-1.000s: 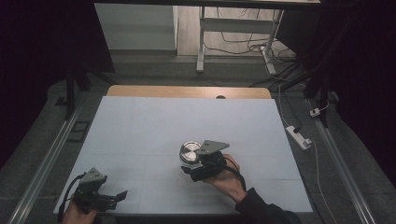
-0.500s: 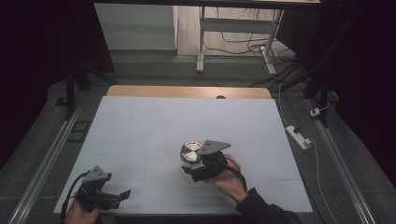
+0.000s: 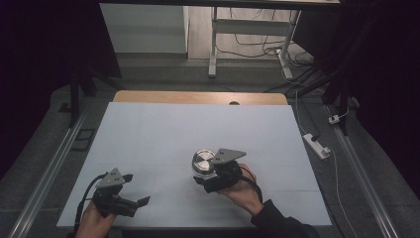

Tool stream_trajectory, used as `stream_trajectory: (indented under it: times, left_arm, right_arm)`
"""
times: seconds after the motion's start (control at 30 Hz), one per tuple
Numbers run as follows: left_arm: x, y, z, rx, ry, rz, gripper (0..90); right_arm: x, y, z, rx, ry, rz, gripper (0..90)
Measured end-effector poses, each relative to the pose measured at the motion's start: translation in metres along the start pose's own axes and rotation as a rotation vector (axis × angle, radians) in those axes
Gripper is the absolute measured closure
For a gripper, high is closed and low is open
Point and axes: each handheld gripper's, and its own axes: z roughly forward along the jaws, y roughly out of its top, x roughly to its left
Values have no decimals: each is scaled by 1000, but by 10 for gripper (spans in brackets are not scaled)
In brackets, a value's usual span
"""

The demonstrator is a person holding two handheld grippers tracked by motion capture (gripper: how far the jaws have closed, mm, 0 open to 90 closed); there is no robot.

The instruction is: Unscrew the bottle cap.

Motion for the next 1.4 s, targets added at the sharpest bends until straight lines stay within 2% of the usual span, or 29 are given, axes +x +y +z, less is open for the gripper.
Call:
stream_trajectory:
  times: [0.13,0.17,0.27,0.4,0.53,0.6,0.77,0.9,1.17,1.4]
  left_arm:
    - [-1,10,5,-10,-24,18,0]
    - [-2,16,8,-9,-47,28,0]
    - [-6,26,14,-7,-68,58,0]
    - [-11,42,23,4,-76,119,0]
    - [-14,56,29,9,-80,155,0]
    - [-15,63,31,5,-78,168,0]
    - [-15,77,38,2,-103,182,0]
    - [-15,90,42,-4,-127,211,0]
    - [-14,117,53,-21,-241,276,0]
    - [-21,135,66,1,-326,368,0]
  right_arm:
    - [0,0,0,1,1,0,144]
    - [0,0,0,2,2,-1,144]
    - [0,0,0,4,4,-1,144]
    - [0,0,0,8,6,-4,144]
    - [1,0,0,7,9,-7,144]
    - [1,0,0,8,10,-8,144]
    - [1,0,1,8,15,-11,144]
    - [2,0,1,11,21,-12,144]
    - [3,0,1,12,39,-19,144]
    - [5,0,2,11,69,-38,144]
